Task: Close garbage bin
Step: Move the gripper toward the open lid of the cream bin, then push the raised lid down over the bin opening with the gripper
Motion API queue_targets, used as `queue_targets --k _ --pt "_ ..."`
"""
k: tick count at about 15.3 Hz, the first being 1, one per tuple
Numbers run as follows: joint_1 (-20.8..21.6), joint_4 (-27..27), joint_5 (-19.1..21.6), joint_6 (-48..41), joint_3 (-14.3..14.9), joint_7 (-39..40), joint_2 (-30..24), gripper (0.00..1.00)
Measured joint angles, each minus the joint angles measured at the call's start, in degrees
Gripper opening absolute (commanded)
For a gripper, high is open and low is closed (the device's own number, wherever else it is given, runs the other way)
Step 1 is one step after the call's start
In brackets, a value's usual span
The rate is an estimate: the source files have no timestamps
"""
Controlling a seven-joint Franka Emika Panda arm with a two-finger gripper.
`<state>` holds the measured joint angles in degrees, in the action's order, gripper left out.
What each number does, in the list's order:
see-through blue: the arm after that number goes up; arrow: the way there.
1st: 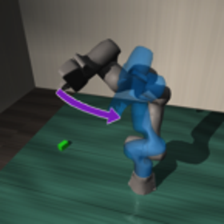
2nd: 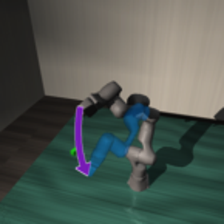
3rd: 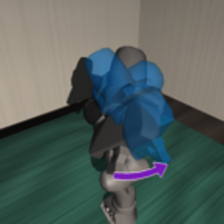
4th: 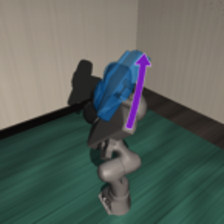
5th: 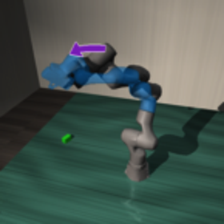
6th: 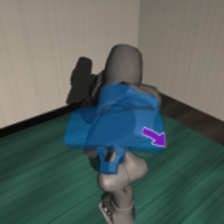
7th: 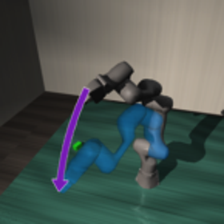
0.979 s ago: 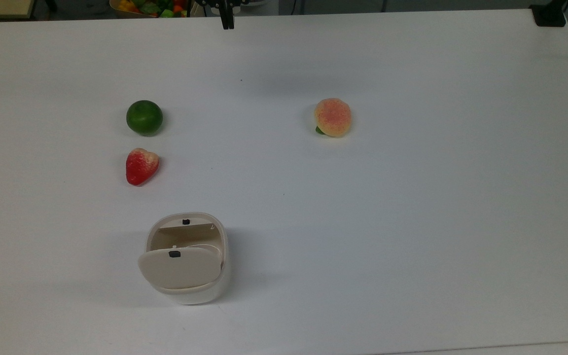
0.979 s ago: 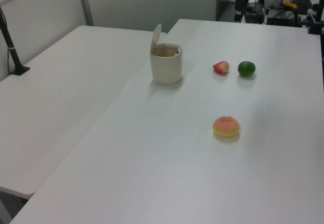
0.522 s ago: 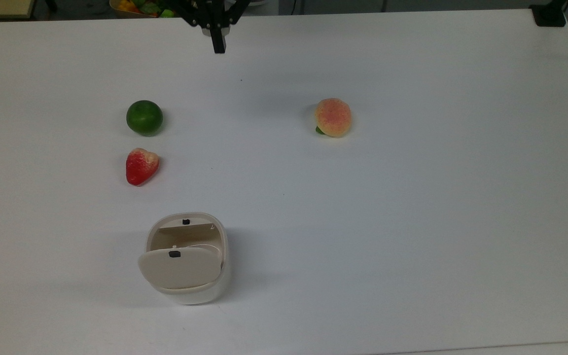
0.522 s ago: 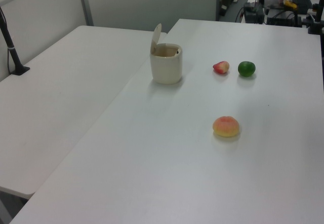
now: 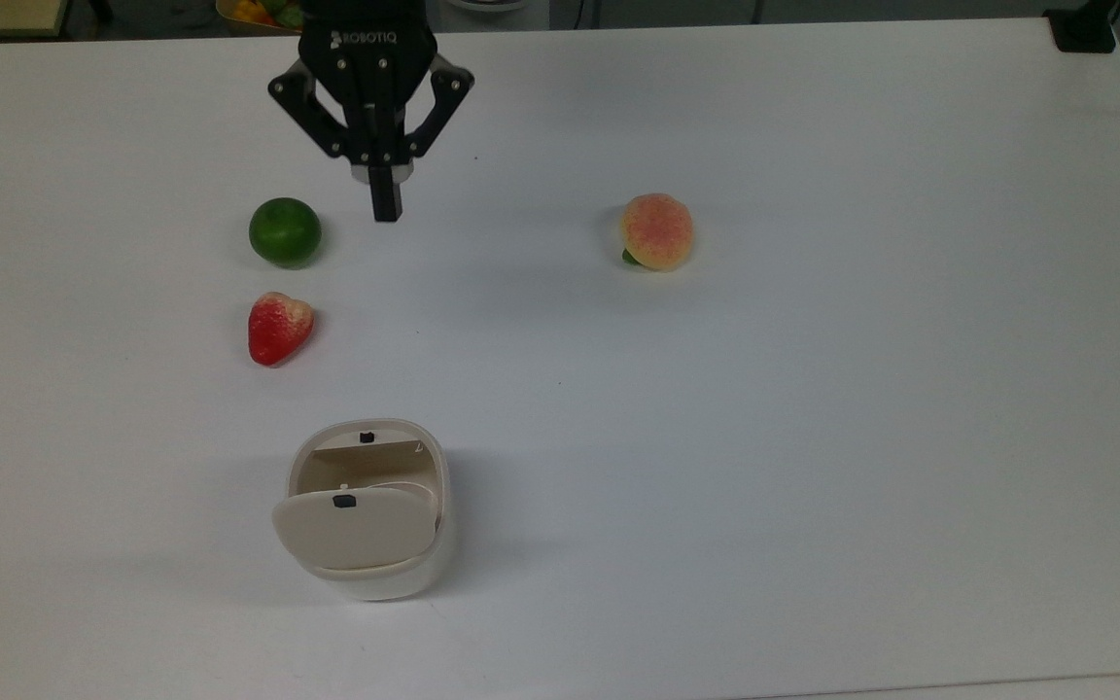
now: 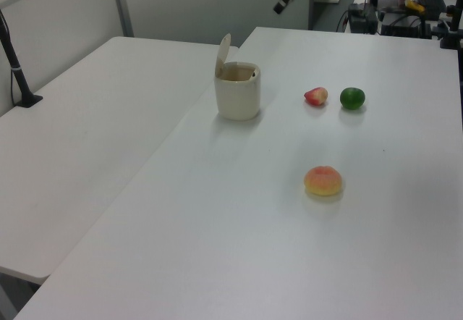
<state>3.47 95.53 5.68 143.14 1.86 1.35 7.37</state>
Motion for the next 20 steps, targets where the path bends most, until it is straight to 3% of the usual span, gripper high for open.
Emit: queue_targets --k 5,20 --pt "-0.19 -0.37 1.31 14.16 0.0 -0.77 4.87 0.0" --pt "-1.54 -15.71 1.63 25.68 0.05 -6.53 23.78 0.0"
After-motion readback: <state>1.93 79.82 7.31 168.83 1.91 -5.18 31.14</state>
